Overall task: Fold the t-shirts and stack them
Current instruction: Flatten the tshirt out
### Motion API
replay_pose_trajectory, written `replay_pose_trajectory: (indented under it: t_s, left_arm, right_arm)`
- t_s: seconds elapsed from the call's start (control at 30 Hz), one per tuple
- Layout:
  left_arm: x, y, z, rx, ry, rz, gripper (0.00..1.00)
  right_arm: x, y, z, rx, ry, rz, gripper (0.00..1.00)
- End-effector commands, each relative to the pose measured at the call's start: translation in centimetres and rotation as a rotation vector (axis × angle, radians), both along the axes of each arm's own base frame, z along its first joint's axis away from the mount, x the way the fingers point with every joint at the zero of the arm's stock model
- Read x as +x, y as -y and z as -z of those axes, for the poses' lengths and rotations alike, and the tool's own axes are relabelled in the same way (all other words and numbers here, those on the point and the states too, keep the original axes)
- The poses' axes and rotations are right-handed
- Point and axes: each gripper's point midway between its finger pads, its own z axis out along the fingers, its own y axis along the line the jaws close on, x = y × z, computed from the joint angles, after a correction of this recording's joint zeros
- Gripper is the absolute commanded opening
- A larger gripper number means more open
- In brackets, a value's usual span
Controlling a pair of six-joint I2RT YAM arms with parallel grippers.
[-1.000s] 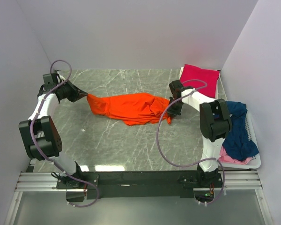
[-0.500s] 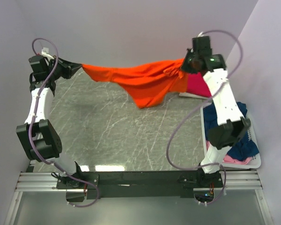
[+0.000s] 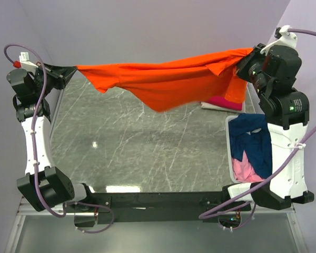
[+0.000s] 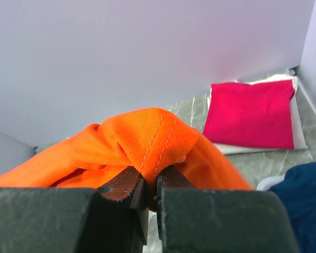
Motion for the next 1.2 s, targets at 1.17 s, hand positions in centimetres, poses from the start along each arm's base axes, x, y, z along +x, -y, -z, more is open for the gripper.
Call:
replay_pose_trajectory:
  t_s: [1.17]
  left_arm:
    - [0.4,-3.5,8.5,-0.027,-0.196,-0.07,0.0]
  right_arm:
    - [9.1,-10.2,10.0,0.033,-0.229,-0.198,0.0]
